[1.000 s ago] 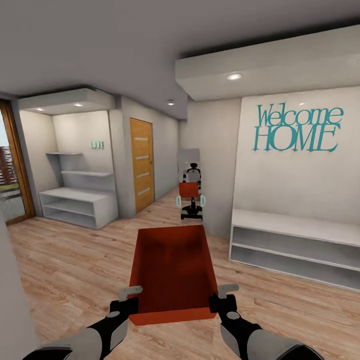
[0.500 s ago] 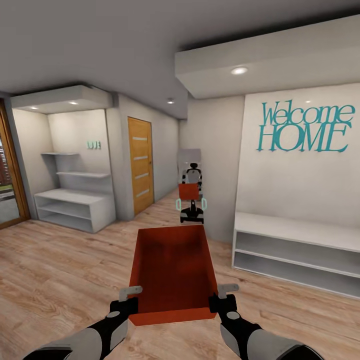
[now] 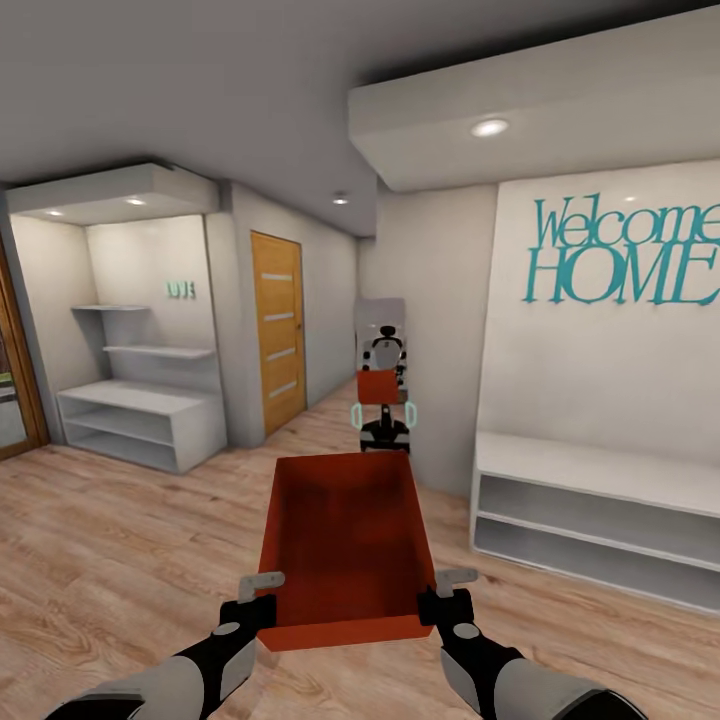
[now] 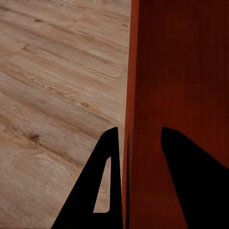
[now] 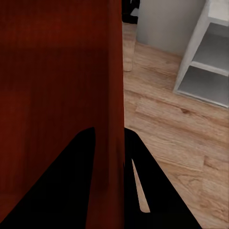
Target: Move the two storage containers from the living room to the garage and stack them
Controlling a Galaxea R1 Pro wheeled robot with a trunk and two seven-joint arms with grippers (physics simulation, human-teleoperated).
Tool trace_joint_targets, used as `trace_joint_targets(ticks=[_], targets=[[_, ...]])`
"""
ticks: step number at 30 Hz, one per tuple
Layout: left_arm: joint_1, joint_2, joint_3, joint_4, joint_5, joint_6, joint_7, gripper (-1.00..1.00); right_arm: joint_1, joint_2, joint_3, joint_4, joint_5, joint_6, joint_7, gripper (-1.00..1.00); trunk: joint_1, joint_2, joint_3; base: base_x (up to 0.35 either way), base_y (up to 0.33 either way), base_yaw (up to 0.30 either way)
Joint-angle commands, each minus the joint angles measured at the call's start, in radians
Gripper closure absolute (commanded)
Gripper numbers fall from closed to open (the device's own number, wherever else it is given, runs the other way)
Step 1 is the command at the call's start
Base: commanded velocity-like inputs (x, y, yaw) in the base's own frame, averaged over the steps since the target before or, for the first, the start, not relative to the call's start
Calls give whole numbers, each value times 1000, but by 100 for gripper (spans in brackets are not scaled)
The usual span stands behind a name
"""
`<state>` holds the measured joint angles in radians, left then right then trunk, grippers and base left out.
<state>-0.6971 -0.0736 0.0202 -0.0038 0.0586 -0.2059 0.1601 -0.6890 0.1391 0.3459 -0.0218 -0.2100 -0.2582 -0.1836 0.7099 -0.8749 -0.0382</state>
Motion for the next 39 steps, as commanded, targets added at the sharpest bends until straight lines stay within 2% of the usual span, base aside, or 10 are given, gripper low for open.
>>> trace_joint_targets(ticks=[1,6,24,39], targets=[[-1,0,14,-1,10,-6,-3,100,-1,10,-50,0,0,0,7,100,1,-1,-2,323,0,5],[-1,0,14,-1,10,-6,-3,100,-1,10,-50,0,0,0,7,100,1,-1,-2,323,0,149],[-1,0,14,-1,10,-6,-3,100,-1,10,-50,0,0,-1,7,100,1,-1,-2,323,0,291],[-1,0,14,-1,10,-6,-4,100,-1,10,-50,0,0,0,7,100,1,-1,-2,323,0,25]])
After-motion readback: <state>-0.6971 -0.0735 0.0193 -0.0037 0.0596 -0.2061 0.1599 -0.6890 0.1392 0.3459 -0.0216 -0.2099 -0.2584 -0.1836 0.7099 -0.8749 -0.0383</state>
